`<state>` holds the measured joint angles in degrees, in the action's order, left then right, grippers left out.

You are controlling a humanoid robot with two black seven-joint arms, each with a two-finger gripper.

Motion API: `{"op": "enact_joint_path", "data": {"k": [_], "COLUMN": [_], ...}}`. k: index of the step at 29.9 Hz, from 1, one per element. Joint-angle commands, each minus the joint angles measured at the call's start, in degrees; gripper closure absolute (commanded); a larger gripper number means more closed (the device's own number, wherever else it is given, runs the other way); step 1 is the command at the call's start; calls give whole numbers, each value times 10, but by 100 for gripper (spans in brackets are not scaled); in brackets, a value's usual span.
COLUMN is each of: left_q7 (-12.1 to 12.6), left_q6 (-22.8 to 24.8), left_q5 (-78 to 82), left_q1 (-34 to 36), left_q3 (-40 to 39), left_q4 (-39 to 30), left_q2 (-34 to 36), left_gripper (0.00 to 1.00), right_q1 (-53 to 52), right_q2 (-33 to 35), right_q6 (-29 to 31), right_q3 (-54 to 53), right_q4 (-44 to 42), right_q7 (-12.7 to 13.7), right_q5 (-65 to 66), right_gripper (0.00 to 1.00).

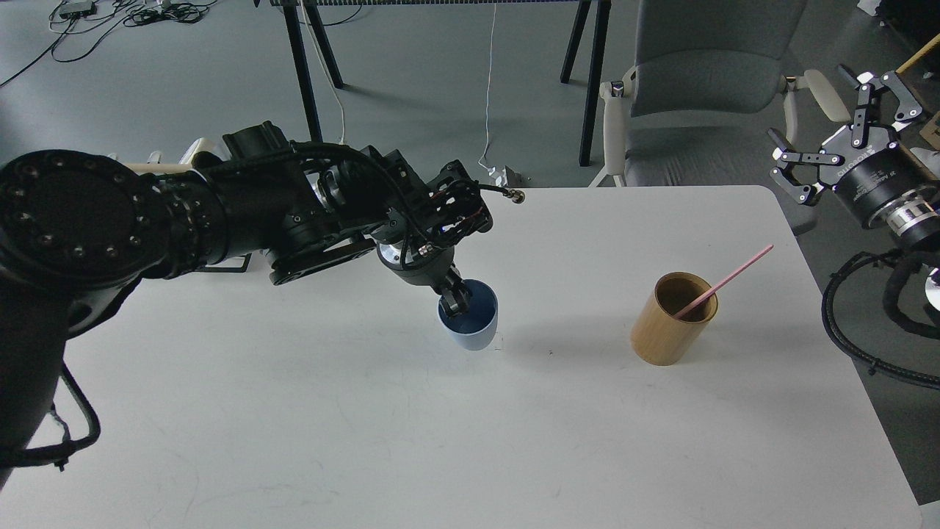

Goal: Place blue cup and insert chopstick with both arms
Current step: 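Carry the blue cup toward the table center and set it down, then release the blue cup and retract the left arm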

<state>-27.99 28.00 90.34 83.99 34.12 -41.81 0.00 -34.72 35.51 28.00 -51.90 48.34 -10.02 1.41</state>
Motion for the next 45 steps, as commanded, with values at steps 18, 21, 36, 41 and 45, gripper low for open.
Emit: {"op": "enact_joint_path", "data": {"k": [18, 21, 36, 41, 45], "left_q7": [0, 0, 0, 0, 0], "left_q6": [0, 0, 0, 0, 0], "left_q5": [0, -3, -125, -160, -178], "left_q1": [-5, -6, -85, -157, -210], "left_q3": [0, 0, -203, -335, -425], "left_q4": [-28, -28, -31, -81, -113], "left_q2": [0, 0, 4, 82, 146], "left_gripper": [81, 78, 42, 32, 28], "right_q1": [5, 4, -3, -20, -32], "right_q2": [-3, -3, 16, 55, 78], "right_q6": [0, 0, 0, 0, 0], "right_q3": [4, 4, 0, 2, 0], "right_q4": [2, 3, 26, 30, 46], "right_q7": [0, 0, -45, -98, -112], "right_q5": [0, 0, 3, 67, 109], "right_gripper": [1, 1, 1, 1, 1]}}
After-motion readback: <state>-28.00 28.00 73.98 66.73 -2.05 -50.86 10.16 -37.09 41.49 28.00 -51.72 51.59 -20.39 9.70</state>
